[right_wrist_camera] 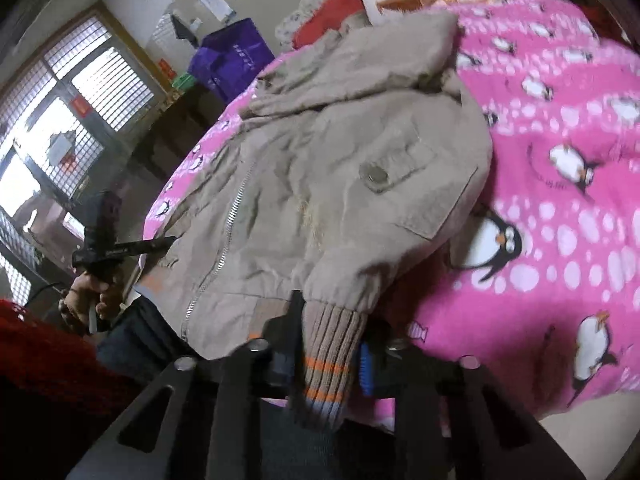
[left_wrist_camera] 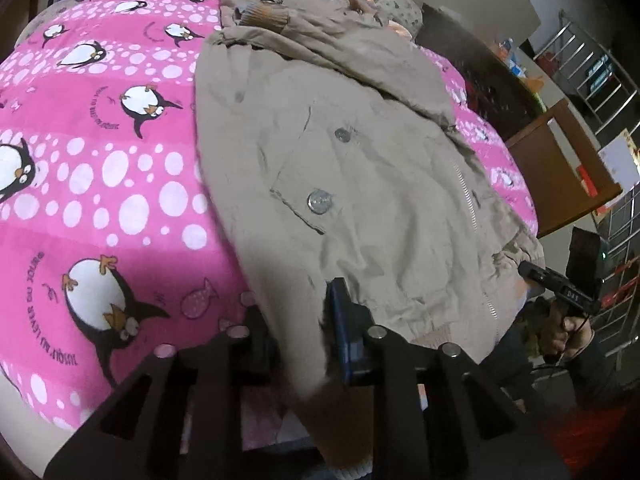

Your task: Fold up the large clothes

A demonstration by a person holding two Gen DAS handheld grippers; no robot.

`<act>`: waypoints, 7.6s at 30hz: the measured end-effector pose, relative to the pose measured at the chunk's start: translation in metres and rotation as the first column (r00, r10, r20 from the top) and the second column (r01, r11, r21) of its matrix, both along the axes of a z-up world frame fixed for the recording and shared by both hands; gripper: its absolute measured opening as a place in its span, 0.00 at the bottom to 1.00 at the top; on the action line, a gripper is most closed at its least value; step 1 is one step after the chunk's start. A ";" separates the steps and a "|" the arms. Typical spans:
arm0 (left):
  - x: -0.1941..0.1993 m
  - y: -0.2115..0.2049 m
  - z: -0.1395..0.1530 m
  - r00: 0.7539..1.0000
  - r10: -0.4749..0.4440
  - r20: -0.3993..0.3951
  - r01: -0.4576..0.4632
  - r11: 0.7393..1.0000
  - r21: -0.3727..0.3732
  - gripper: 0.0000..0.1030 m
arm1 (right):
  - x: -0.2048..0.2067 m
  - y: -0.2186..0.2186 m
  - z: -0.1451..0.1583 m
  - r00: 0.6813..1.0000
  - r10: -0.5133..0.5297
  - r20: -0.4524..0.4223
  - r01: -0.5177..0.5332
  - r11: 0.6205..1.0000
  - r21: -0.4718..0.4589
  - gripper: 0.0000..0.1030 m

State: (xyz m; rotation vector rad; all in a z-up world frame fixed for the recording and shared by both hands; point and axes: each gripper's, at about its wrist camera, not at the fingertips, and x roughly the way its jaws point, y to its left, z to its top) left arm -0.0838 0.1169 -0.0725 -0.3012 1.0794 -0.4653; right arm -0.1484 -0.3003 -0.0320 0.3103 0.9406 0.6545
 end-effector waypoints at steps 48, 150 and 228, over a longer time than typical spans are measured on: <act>0.299 -0.012 0.013 0.991 0.132 0.008 -0.132 0.991 -0.003 0.14 | 0.305 -0.060 -0.023 0.859 -0.450 -0.245 0.506 0.818 0.272 0.21; 0.179 0.005 0.010 0.934 0.296 0.200 -0.332 0.926 0.179 1.00 | 0.226 0.083 0.047 0.975 -0.174 0.137 0.200 0.957 -0.210 0.36; 0.199 0.012 -0.014 0.901 0.376 0.217 -0.421 0.879 0.224 1.00 | 0.163 0.003 -0.038 0.918 -0.386 0.096 0.397 0.877 -0.271 0.85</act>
